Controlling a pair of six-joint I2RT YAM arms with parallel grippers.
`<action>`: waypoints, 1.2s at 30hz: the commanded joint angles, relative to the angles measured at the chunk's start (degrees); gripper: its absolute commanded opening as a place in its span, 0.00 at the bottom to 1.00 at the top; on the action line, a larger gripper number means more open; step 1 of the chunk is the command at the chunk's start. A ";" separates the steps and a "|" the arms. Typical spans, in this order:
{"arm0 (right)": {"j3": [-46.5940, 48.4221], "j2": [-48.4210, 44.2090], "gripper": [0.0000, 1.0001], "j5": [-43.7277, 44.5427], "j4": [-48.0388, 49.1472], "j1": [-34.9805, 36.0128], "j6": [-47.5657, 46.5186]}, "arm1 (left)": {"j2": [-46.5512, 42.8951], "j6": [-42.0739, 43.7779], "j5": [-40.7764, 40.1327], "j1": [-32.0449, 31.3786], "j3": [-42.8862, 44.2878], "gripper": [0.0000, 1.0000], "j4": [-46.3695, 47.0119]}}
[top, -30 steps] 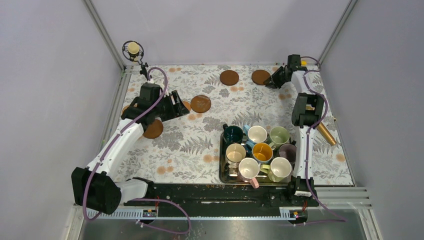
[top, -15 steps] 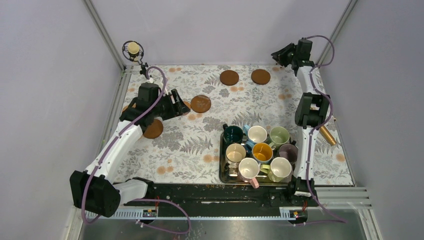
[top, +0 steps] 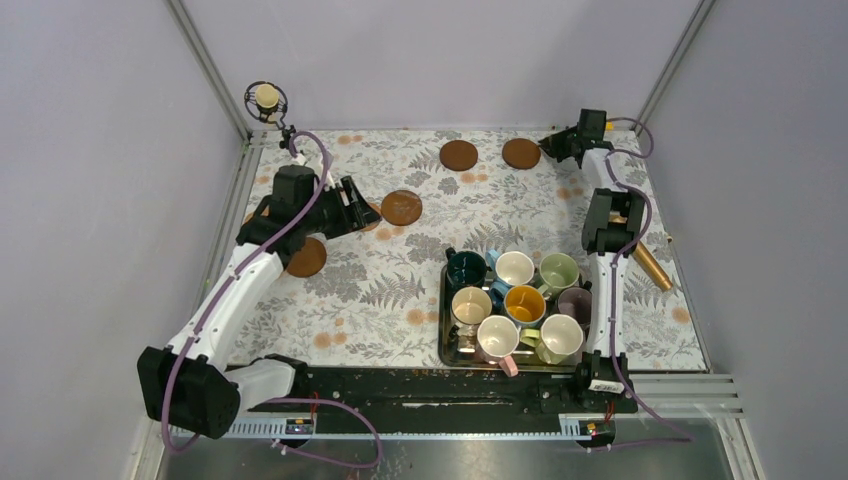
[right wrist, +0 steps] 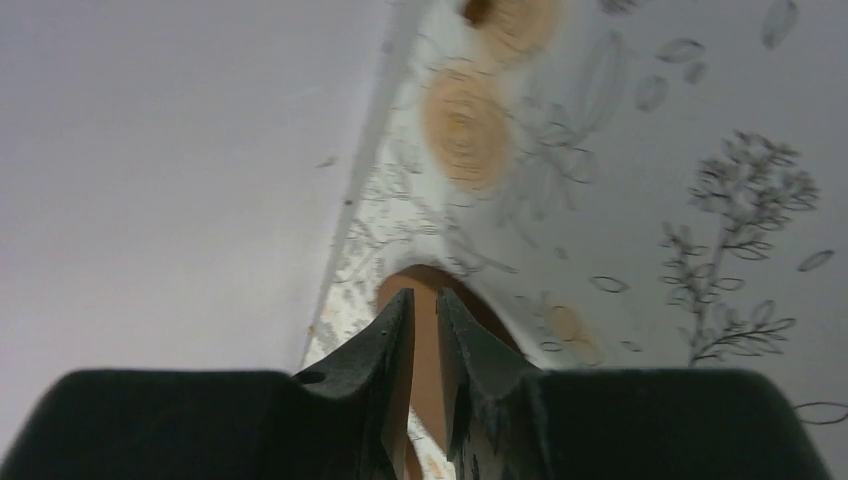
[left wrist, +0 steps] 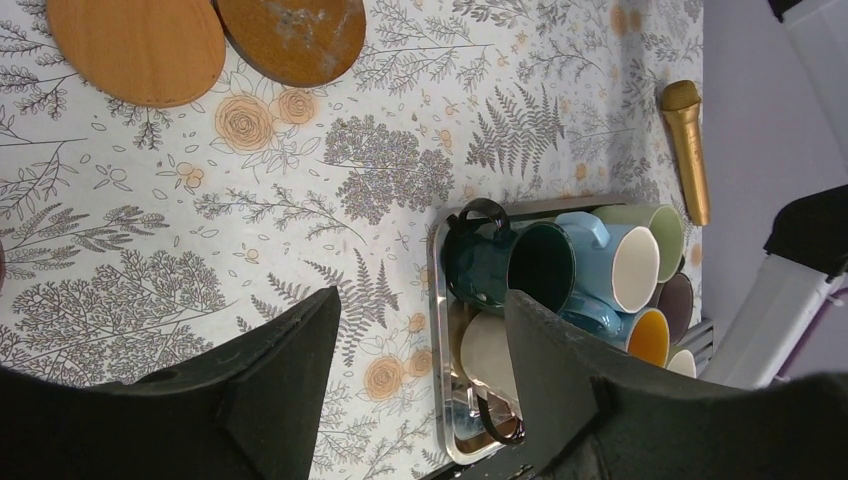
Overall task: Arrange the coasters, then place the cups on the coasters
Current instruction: Move the coaster to the center of the board.
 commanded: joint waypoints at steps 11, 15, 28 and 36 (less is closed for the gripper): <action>4.90 -0.07 0.23 1.23 -10.60 4.17 1.52 | -5.95 0.46 2.66 1.64 -0.63 0.63 2.31; 7.24 1.62 0.23 -0.91 -11.34 5.20 1.15 | -6.86 0.59 3.47 2.18 -1.20 0.63 2.18; 4.42 0.62 0.24 -4.60 -12.32 8.86 -0.61 | -7.46 0.48 3.73 2.68 -2.10 0.62 2.93; 3.12 -0.45 0.25 -4.66 -15.67 9.82 -3.89 | -7.74 0.43 3.62 2.83 -2.61 0.62 3.01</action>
